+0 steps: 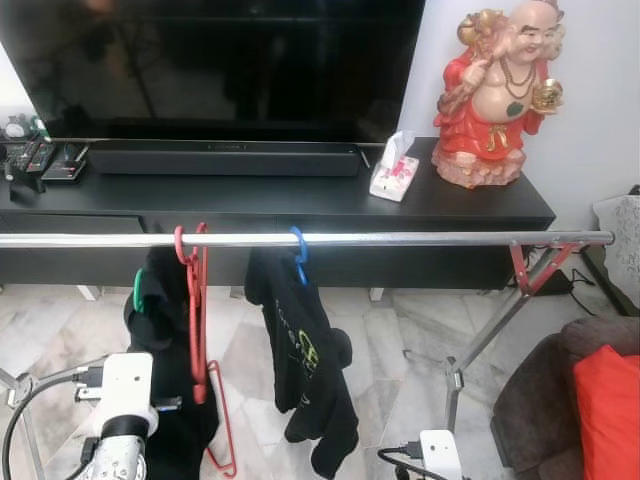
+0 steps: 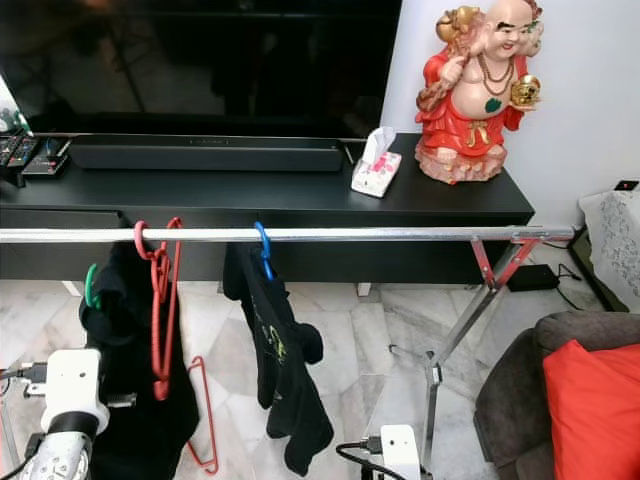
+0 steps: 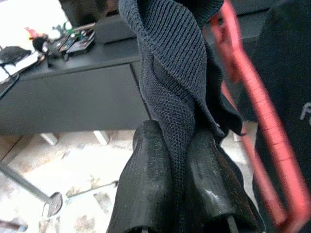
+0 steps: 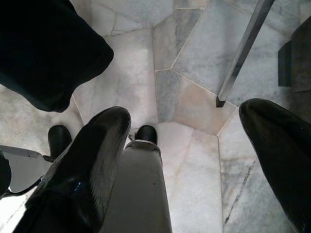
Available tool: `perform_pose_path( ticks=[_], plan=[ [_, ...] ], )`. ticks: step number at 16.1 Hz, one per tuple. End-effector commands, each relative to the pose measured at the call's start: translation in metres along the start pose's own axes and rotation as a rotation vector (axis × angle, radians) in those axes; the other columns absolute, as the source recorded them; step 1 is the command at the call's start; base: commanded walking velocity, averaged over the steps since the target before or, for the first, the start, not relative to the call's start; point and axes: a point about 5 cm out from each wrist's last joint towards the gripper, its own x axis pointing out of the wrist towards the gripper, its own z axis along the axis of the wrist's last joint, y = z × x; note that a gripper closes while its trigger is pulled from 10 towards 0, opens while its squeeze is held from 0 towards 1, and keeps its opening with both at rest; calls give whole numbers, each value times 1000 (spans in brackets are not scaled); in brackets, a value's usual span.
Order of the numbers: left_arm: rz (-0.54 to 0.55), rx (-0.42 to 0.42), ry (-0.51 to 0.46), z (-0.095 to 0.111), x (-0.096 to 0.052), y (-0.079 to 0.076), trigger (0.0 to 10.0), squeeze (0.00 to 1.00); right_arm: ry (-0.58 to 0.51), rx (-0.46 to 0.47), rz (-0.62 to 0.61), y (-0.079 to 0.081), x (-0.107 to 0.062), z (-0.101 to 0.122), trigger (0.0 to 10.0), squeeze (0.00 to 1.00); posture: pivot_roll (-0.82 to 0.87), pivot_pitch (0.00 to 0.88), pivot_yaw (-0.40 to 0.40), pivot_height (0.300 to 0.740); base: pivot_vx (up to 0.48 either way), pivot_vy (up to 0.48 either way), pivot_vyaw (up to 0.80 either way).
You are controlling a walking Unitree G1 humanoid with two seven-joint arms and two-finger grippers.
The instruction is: Hang hanger
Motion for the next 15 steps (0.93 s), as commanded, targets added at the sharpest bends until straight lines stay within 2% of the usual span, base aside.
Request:
perform_pose_path(
  ticks=[1, 6, 15],
  plan=[
    [-16, 13, -68, 12, 0, -1, 10000, 0, -1, 5, -11, -3, 0, -1, 10000, 0, -63, 0, -29, 740, 0, 0, 0],
    [-11, -21, -62, 12, -1, -4, 10000, 0, -1, 10, -11, -3, 0, -1, 10000, 0, -61, 0, -29, 740, 0, 0, 0],
    [-5, -32, -54, 13, 0, -5, 10000, 0, -5, 14, -14, -3, 0, -1, 10000, 0, -64, 0, -30, 740, 0, 0, 0]
  ],
)
